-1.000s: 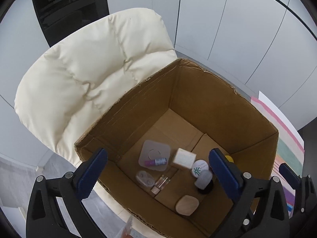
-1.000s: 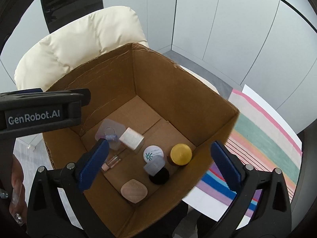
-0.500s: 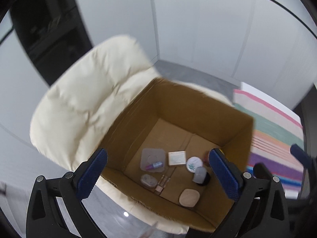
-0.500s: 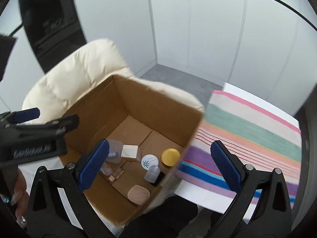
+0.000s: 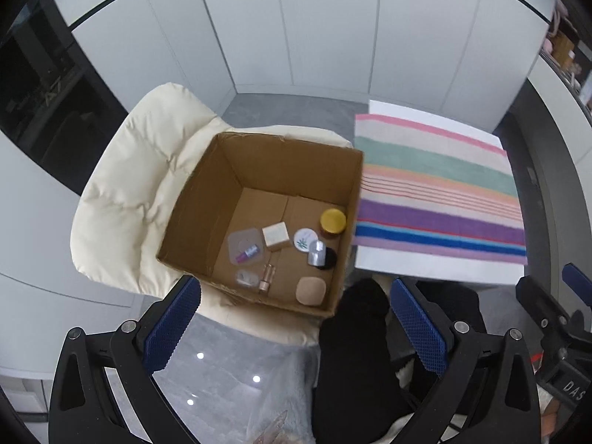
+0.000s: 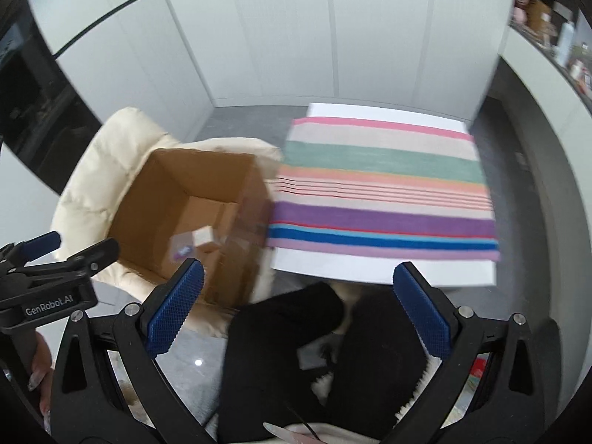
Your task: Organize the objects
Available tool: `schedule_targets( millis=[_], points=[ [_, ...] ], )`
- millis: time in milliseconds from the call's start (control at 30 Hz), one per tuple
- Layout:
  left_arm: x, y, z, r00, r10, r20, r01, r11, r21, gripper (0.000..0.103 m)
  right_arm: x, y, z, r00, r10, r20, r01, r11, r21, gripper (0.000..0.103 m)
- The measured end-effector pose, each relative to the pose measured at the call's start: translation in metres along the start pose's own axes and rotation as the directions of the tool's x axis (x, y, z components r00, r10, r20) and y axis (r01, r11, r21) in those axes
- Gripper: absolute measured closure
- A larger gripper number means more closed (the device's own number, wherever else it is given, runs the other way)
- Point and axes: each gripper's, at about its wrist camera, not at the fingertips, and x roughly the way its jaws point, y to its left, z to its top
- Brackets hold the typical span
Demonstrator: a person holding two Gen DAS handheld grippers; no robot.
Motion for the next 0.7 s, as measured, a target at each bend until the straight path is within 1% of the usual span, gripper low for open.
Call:
schedule_targets(
  millis=[100,200,367,533,700],
  points=[
    [-0.008,-0.008,-0.006,0.999,-0.038,-0.011,0.038,0.999,0.016,0.000,-0.008,-0.012,-0.006,1.000,0.005,-0.022,-0.004,1.000,0.023,0.000],
    [-0.015,-0.013,-0.011,0.997,-0.074,-0.020,0.074,0.997,0.022,0.000,-0.016,-0.015,-0.013,1.000,-0.023,-0.005,0.023,1.000,0.016,0.000],
    [-0.025,-0.021,-0.015,0.999,-0.053,-0.001,0.053,0.997,0.056,0.000,-0.025,-0.013,-0.017,1.000,-0.024,0.009,0.024,1.000,-0.002,0.000],
    [-0.024,-0.024,-0.016,0.999,-0.053,-0.008,0.053,0.997,0.057,0.000,-0.028,-0.011,-0.017,1.000,-0.020,0.013,0.020,1.000,0.006,0.000],
    [-0.026,-0.027,-0.017,0.998,-0.060,-0.005,0.060,0.996,0.070,0.000,-0.027,-0.014,-0.017,0.999,-0.036,0.006,0.036,0.999,0.017,0.000]
  ],
)
